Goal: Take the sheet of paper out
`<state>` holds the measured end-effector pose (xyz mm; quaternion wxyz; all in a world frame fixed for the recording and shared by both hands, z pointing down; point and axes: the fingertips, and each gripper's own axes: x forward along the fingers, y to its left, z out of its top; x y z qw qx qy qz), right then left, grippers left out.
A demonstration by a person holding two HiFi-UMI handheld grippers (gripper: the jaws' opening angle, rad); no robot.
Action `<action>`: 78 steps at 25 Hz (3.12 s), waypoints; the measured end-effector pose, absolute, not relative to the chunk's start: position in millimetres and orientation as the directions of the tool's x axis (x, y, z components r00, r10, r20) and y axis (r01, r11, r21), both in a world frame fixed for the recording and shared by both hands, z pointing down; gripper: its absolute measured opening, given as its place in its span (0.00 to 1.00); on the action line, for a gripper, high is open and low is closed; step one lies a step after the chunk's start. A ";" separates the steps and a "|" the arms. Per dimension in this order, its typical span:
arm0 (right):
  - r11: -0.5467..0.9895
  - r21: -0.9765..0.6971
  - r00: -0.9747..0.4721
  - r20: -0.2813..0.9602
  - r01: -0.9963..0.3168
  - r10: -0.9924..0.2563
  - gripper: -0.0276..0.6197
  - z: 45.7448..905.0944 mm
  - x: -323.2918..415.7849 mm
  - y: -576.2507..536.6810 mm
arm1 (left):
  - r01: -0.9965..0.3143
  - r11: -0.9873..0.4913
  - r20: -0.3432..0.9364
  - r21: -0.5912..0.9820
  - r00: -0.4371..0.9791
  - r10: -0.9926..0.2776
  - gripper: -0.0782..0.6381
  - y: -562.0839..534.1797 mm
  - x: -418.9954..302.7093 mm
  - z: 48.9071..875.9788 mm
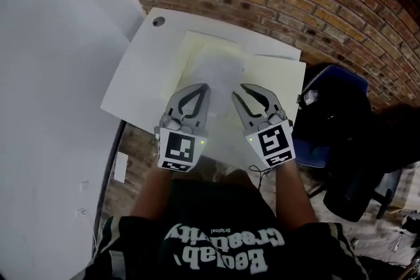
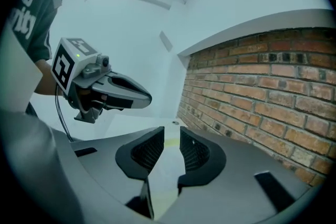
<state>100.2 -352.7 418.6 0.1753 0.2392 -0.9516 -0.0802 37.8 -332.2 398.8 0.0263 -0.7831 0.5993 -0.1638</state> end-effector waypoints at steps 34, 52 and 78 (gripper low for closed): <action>0.822 0.569 -0.623 0.651 0.022 -0.434 0.37 631.0 78.1 -311.5 | -0.955 -0.246 0.332 -0.165 0.181 -0.926 0.11 -322.7 1.5 469.8; 0.707 0.707 -0.582 0.569 -0.016 -0.581 0.38 648.9 55.4 -346.9 | -0.968 -0.214 0.360 -0.129 0.156 -0.920 0.11 -326.8 -37.1 484.4; 0.683 0.726 -0.571 0.595 0.081 -0.566 0.31 671.6 16.4 -381.5 | -0.979 -0.184 0.395 -0.088 0.136 -0.909 0.11 -336.5 -77.9 503.5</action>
